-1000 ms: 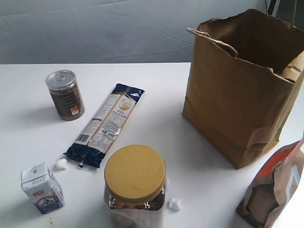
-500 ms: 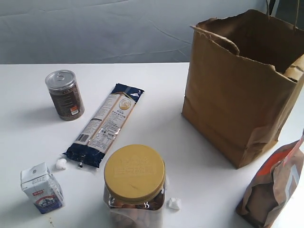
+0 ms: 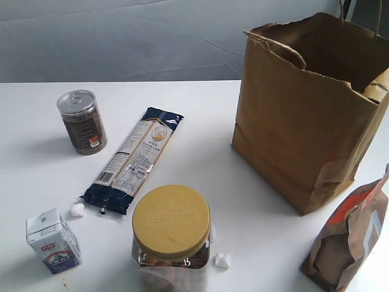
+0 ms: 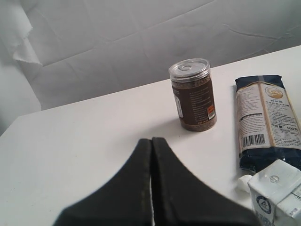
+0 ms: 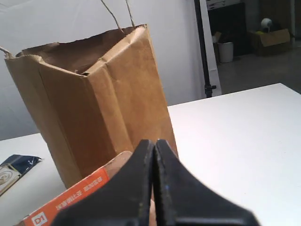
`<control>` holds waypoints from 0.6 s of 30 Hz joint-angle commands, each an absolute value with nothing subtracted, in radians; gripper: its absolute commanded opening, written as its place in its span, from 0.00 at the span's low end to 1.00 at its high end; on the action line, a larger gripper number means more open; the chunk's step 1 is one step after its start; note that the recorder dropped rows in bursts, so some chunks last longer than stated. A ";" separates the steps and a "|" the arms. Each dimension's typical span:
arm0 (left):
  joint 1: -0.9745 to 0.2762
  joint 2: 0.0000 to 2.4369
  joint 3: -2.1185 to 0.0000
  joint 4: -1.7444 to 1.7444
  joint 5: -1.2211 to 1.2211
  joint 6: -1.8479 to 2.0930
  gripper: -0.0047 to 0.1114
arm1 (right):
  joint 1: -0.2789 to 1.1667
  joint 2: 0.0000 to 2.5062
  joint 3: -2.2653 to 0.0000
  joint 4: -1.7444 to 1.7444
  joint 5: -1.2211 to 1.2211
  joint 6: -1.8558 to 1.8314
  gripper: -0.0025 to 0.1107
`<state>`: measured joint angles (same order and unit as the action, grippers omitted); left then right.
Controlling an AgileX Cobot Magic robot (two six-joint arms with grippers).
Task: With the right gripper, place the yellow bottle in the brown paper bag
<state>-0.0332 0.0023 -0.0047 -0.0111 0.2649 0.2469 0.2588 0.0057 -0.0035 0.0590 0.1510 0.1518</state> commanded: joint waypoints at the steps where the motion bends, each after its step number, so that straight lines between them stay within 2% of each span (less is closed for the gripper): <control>1: -0.039 0.000 0.000 -0.012 0.262 0.240 0.04 | 0.291 0.000 0.000 0.059 0.188 0.134 0.02; 18: -0.039 0.000 0.000 -0.012 0.262 0.240 0.04 | 0.331 0.000 0.000 0.026 0.192 0.185 0.02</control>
<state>-0.0332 0.0023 -0.0047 -0.0111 0.2649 0.2469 0.3282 0.0057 -0.0035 0.0442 0.1894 0.1796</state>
